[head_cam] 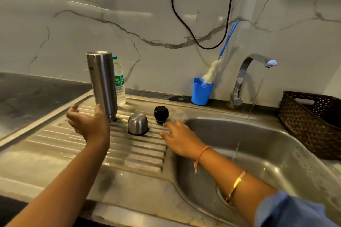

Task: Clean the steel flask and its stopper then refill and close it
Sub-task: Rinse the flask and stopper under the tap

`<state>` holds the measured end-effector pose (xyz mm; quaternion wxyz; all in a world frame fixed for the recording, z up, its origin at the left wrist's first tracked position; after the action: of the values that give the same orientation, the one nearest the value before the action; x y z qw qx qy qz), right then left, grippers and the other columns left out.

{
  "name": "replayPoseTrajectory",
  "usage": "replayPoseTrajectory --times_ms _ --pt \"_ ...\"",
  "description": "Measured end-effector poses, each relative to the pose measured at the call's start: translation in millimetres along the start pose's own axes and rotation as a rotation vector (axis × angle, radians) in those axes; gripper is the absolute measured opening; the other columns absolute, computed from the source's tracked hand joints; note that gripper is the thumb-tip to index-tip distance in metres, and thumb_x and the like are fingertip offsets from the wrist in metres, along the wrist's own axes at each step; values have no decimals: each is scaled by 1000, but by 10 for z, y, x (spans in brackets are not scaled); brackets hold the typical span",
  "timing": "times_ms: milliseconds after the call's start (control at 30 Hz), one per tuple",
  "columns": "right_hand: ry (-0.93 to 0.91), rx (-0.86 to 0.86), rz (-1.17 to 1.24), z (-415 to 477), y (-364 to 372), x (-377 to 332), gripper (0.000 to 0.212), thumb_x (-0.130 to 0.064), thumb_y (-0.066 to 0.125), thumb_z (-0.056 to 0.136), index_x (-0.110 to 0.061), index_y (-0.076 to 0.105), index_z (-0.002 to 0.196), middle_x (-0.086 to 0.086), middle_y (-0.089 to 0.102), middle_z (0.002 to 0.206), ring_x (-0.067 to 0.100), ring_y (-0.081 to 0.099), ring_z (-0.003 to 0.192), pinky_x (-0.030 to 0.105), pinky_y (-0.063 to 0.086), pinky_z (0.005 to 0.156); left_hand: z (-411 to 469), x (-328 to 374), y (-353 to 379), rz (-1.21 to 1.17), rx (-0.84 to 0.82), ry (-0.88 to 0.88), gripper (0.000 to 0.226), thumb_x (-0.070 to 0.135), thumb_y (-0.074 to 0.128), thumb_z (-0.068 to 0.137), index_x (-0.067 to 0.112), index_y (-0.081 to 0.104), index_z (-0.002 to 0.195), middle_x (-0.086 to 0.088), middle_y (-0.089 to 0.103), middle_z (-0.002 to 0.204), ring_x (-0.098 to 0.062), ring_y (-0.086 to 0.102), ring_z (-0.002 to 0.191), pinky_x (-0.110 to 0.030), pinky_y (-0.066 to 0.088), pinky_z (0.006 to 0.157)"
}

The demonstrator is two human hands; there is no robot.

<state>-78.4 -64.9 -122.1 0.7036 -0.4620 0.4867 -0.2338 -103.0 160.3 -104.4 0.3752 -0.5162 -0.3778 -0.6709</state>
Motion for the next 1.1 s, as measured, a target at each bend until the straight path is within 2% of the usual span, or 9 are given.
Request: replayPoseTrajectory --times_ms 200,300,433,567,733,800,900,967,1100 --pt "-11 65 -92 587 -70 -37 48 -29 45 97 -28 31 143 12 10 155 38 19 138 48 24 112 -161 -10 15 105 -119 306 55 13 59 89 7 33 137 -17 33 142 -32 31 134 -42 30 109" --pt "-8 40 -87 828 -69 -86 51 -26 48 96 -33 31 144 9 3 158 38 12 142 49 21 114 -164 21 26 143 -142 456 56 9 61 88 4 35 137 -20 37 139 -33 34 131 -38 29 108" --pt "3 -32 -147 965 27 14 48 -26 47 95 -29 36 141 11 21 150 39 26 134 46 31 109 -196 34 63 168 -194 568 57 6 63 85 1 36 135 -23 38 137 -36 35 129 -40 29 108" --pt "-26 82 -153 842 21 152 42 -29 49 94 -27 40 134 12 36 136 34 37 122 44 38 102 -253 49 78 152 -246 689 56 11 60 84 -1 38 134 -23 41 134 -29 35 127 -11 16 106" --pt "47 325 246 490 -275 686 33 -25 66 85 -20 53 115 12 51 119 26 51 107 36 45 93 -302 61 71 122 -340 767 56 17 57 83 -2 39 133 -24 43 131 -25 36 122 -5 17 103" --pt "190 488 455 280 -506 1062 30 -18 67 85 -16 56 113 11 56 115 21 53 101 30 45 84 -342 90 75 121 -370 795 53 18 56 84 -1 42 132 -24 45 130 -26 38 120 -6 20 102" --pt "485 675 762 -60 -807 1683 32 -21 61 90 -14 54 120 11 55 120 21 52 98 31 48 68 -453 123 114 144 -415 832 42 16 54 84 1 50 123 -20 51 124 -28 42 118 -16 24 103" --pt "610 732 914 -239 -926 1985 30 -25 59 92 -17 52 120 10 53 125 23 51 101 29 45 63 -600 130 184 147 -480 842 38 22 50 85 3 55 118 -18 55 120 -28 45 116 -23 28 101" --pt "654 691 1139 -348 -946 2142 18 -25 57 93 -19 54 110 9 54 114 23 50 98 31 44 66 -1017 150 378 167 -684 901 29 29 47 83 12 63 102 -12 58 114 -26 51 107 -16 31 96"
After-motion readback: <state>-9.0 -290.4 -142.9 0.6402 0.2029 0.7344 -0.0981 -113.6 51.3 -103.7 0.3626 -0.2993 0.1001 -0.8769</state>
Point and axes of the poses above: each hand's wrist, its own z-axis towards the middle knuckle, its own y-axis out of the palm, x = y × z, the point moved 3 cm from there along z, towards the middle knuckle
